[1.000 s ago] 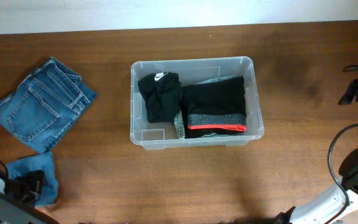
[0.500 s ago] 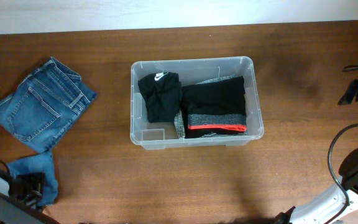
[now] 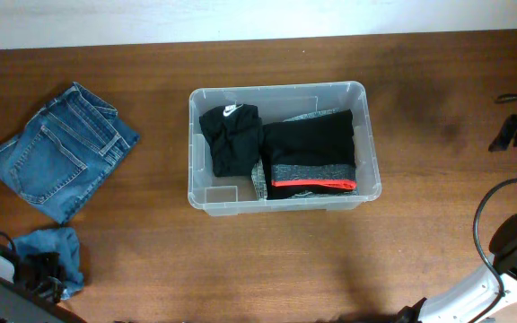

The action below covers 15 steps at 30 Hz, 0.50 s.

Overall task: Pack container
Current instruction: 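Lower the left gripper and grasp the small blue denim item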

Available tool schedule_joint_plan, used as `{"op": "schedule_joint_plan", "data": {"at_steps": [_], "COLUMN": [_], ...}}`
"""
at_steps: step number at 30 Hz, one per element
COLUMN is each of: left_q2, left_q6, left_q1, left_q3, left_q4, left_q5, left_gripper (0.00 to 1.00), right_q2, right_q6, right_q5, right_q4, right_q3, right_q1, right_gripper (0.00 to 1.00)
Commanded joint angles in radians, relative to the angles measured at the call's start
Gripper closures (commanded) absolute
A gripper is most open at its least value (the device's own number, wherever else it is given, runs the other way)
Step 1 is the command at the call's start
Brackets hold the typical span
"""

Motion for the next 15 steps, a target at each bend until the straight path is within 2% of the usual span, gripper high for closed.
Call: {"op": "schedule_joint_plan", "data": {"at_steps": [1, 8, 13, 15], "left_q2": [0.020, -0.029, -0.174, -0.282], "left_q6": [-0.002, -0.002, 0.078, 0.115], "left_q1": [0.005, 0.005, 0.005, 0.004], "left_q3": [-0.024, 0.058, 0.131, 0.148], "left_q4": [-0.014, -0.115, -0.158, -0.157], "left_q5": [-0.043, -0.005, 0.180, 0.265], "left_gripper": [0.99, 0.99, 0.99, 0.99], "right_q2": [-0.006, -0.006, -0.006, -0.006], "right_q6": [0.002, 0.002, 0.002, 0.002], "right_q5": [-0.005, -0.005, -0.005, -0.005], "right_q4": [0.000, 0.000, 0.000, 0.000], "right_q3": [0.000, 0.000, 0.000, 0.000], "right_q1": [0.000, 0.000, 0.000, 0.000], "right_gripper": [0.02, 0.02, 0.02, 0.02]}}
